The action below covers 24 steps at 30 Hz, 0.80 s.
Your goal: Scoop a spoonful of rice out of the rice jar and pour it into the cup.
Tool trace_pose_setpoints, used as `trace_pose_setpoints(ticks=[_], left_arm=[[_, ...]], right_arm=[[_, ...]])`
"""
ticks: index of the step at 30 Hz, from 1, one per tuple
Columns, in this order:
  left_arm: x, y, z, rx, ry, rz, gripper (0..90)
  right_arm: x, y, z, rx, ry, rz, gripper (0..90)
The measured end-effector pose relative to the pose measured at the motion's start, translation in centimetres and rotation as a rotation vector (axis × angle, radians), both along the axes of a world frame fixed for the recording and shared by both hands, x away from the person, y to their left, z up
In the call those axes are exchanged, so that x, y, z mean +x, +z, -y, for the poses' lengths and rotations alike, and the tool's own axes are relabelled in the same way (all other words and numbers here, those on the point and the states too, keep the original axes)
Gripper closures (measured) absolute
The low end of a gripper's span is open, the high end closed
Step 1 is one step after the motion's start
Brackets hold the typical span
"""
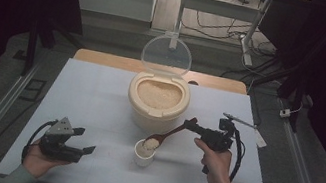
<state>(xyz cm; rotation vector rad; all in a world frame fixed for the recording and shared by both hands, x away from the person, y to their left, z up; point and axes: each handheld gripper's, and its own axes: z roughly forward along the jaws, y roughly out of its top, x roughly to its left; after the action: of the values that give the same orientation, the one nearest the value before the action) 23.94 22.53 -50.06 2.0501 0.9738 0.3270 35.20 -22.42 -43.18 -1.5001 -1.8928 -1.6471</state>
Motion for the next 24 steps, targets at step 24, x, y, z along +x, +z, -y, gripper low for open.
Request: trace_pose_setpoints(ticks=[24], left_arm=[[0.0,0.0,0.0,0.001,0.0,0.001,23.4]], right_arm=[[-0.7,1.6,-0.9,-0.062,0.052,0.128,83.4]])
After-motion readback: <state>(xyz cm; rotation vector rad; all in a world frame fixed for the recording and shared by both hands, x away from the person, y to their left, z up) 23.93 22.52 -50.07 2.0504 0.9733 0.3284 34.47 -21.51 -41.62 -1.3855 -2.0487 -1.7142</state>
